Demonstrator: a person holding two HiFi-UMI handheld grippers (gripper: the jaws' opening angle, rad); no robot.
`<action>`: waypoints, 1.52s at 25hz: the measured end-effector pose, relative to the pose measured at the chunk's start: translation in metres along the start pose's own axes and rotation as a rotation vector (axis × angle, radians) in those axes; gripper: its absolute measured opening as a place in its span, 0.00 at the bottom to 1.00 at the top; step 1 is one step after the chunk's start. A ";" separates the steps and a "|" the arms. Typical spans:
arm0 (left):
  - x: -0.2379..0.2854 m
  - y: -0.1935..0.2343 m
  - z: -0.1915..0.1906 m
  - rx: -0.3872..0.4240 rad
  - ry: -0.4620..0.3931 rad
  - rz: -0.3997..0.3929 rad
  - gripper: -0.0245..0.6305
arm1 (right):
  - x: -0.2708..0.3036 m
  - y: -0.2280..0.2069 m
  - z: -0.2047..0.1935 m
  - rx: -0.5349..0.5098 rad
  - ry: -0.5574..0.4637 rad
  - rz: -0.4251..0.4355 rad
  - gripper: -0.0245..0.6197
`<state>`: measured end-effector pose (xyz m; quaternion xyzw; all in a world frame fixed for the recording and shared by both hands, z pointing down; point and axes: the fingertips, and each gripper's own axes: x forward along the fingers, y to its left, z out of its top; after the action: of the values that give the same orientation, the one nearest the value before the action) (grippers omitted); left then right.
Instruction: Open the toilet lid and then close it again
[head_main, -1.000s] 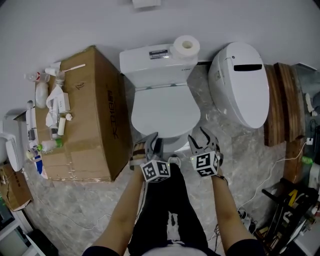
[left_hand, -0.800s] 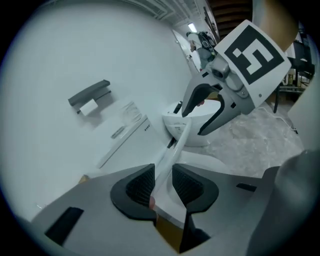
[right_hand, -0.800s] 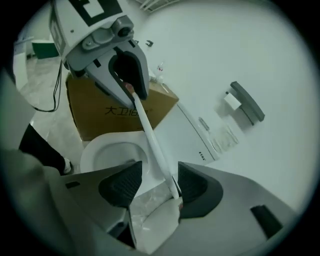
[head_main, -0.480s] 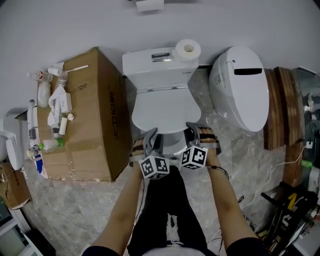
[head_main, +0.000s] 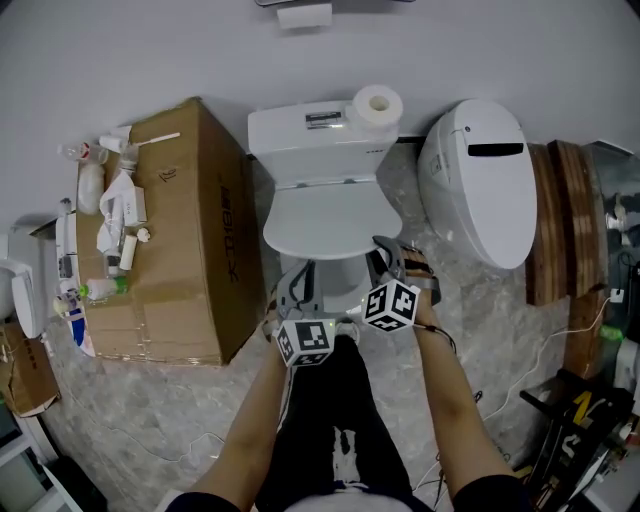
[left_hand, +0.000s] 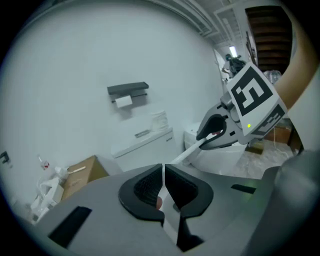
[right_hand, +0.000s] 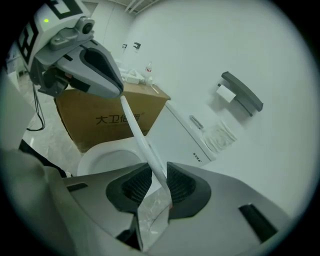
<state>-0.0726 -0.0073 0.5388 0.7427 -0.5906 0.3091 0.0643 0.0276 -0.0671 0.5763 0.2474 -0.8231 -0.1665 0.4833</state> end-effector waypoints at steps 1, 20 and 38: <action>-0.003 0.003 0.002 -0.037 -0.013 0.018 0.07 | 0.001 -0.005 0.002 0.010 -0.006 0.000 0.15; -0.005 0.024 0.030 -0.253 -0.061 0.052 0.05 | 0.018 -0.061 0.027 0.188 -0.055 -0.009 0.20; -0.010 0.029 0.047 -0.296 -0.073 0.037 0.05 | 0.040 -0.107 0.045 0.246 -0.075 -0.079 0.23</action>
<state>-0.0820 -0.0291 0.4877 0.7246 -0.6454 0.1925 0.1459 -0.0026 -0.1761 0.5286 0.3305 -0.8445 -0.0925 0.4111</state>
